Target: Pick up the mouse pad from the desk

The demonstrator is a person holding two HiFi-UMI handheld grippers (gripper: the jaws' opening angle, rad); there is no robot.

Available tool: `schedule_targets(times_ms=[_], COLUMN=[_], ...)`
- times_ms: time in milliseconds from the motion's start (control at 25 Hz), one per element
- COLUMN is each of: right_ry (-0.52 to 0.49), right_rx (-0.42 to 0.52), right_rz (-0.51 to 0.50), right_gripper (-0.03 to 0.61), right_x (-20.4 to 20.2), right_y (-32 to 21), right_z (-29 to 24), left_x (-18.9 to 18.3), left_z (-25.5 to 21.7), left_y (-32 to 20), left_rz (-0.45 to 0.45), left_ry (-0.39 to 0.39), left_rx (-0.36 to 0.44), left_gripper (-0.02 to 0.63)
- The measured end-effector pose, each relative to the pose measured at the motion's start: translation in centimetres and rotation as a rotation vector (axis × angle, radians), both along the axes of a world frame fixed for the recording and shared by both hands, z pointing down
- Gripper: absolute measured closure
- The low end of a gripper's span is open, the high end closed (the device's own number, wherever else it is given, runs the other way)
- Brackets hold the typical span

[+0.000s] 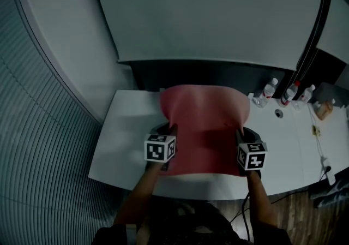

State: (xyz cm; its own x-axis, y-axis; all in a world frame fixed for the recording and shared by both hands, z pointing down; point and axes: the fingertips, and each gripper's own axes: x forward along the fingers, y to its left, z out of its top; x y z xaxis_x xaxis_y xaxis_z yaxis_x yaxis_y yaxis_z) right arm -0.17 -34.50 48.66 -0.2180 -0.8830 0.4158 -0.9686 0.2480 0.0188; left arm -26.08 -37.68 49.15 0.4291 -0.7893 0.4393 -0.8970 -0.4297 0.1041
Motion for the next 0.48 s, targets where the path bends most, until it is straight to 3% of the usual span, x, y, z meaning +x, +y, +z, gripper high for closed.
schedule_targets(times_ms=[480], right_ry=[0.011], right_rx=[0.101], right_rz=[0.021], right_gripper=[0.509], right_x=[0.1], right_y=[1.5], right_z=[-4.8], left_x=[0.5], left_z=[-5.7], left_y=[1.4], left_rz=[0.002], left_ry=[0.032], left_rx=[0.116], left_gripper=[0.543])
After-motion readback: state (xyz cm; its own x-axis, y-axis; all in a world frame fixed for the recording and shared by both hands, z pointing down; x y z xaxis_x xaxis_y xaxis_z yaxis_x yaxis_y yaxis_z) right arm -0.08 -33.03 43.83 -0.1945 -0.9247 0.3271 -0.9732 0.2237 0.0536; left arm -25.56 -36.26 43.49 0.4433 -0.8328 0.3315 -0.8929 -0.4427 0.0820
